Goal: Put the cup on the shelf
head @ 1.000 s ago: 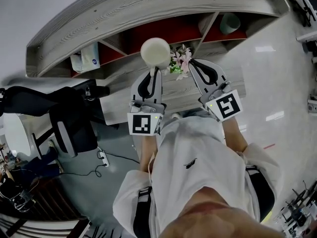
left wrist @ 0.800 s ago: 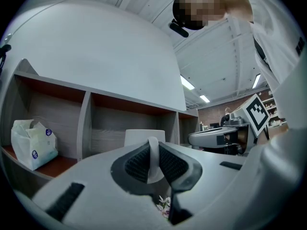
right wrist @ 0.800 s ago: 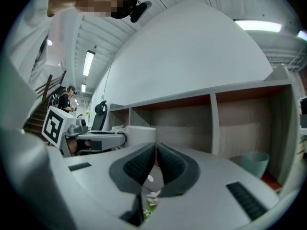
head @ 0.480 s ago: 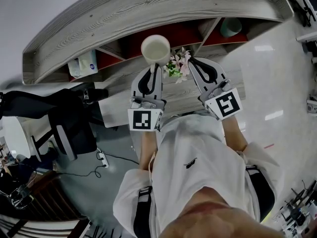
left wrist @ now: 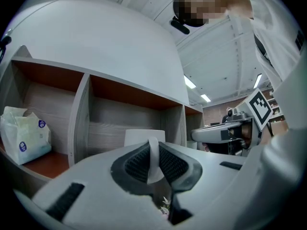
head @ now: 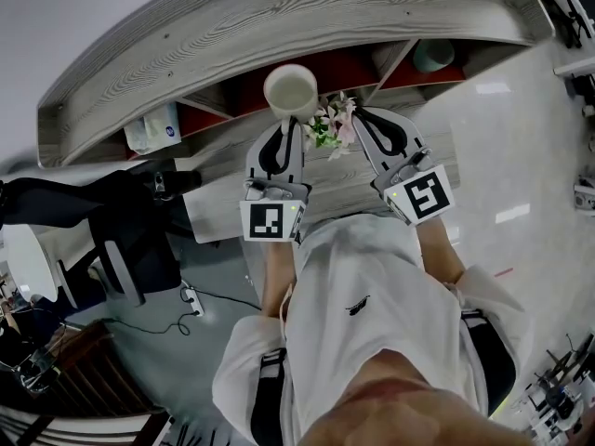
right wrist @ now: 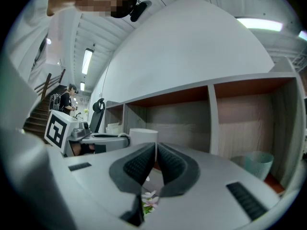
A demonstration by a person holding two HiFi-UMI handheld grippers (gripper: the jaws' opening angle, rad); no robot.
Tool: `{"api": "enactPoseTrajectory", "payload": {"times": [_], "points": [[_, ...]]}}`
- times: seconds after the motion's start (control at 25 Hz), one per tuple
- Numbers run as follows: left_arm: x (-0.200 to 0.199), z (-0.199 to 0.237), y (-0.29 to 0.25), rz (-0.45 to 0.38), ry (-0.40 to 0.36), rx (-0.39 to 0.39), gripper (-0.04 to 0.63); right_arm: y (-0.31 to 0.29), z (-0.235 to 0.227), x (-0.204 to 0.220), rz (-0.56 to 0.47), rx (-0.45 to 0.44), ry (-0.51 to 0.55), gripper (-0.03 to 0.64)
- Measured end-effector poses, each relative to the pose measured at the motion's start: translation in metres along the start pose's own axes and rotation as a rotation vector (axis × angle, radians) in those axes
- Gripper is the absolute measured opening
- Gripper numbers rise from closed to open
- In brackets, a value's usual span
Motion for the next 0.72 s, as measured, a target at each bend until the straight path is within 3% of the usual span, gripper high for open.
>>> {"api": "enactPoseTrajectory", "payload": {"times": [0.72], "points": [[0.010,0.009,-0.019,0.020,0.001,0.000,0.049,-0.007,-0.004,0.004,0.015,0.007,-0.005,0.037]]}}
Point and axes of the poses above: the fingertips, and each gripper's own axes: y backward along the fingers, z to its left, x out of its underside, the point moved 6 cm from there along y, backward along the fingers, and after that the axes turned 2 degrees about z, right-handed, at the moved point
